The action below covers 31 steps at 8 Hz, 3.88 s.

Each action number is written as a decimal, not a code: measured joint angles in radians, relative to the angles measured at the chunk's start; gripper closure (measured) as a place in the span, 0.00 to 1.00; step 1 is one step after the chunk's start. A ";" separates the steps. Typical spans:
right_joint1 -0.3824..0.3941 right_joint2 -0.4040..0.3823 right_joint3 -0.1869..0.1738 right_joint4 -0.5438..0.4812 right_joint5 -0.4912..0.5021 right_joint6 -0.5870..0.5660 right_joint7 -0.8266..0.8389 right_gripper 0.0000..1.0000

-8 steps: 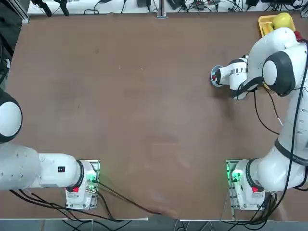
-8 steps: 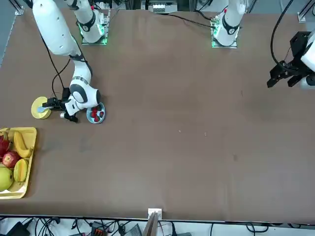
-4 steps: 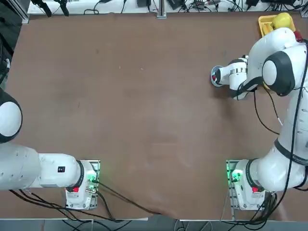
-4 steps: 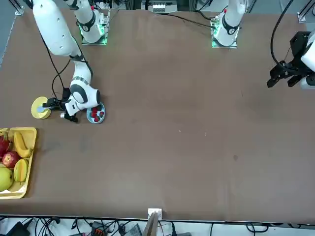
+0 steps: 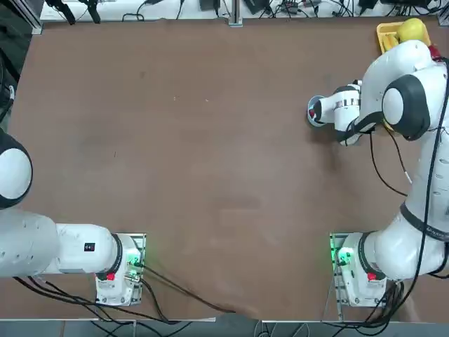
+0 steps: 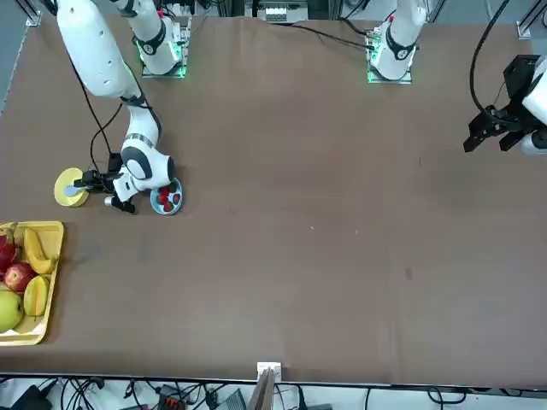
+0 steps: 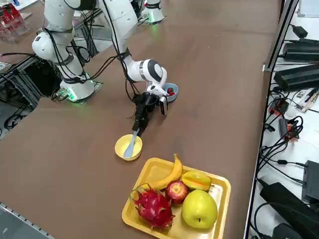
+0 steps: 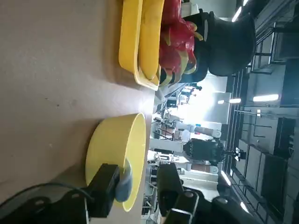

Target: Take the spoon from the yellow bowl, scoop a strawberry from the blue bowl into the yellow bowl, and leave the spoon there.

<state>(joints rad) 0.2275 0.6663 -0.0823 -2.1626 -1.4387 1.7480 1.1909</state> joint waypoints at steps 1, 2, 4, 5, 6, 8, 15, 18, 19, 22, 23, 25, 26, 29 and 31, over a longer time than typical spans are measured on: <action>0.000 0.000 0.000 0.000 0.000 0.000 0.000 0.50; 0.000 0.000 0.001 0.000 0.000 -0.003 0.000 0.51; 0.000 0.000 0.002 0.000 0.000 -0.015 0.000 0.56; 0.000 0.000 0.002 0.000 0.000 -0.018 0.000 0.58; 0.000 0.000 0.002 0.000 0.000 -0.019 0.000 0.59; 0.000 0.000 0.003 0.000 0.000 -0.019 0.000 0.63; 0.001 0.001 0.005 0.000 0.002 -0.019 0.000 0.72; 0.001 0.001 0.007 0.011 0.003 -0.020 0.000 0.83; 0.001 0.001 0.007 0.016 0.004 -0.020 0.000 0.88; 0.003 0.001 0.009 0.047 0.031 -0.036 -0.007 0.89; 0.006 -0.001 0.010 0.067 0.041 -0.054 -0.028 0.89; 0.021 -0.020 0.014 0.121 0.100 -0.080 -0.111 0.89; 0.036 -0.045 0.015 0.157 0.150 -0.097 -0.180 0.89; 0.108 -0.145 0.018 0.292 0.345 -0.178 -0.393 0.89; 0.165 -0.169 0.020 0.412 0.515 -0.239 -0.438 0.89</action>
<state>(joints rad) 0.3926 0.4977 -0.0625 -1.7506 -0.9234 1.5095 0.7528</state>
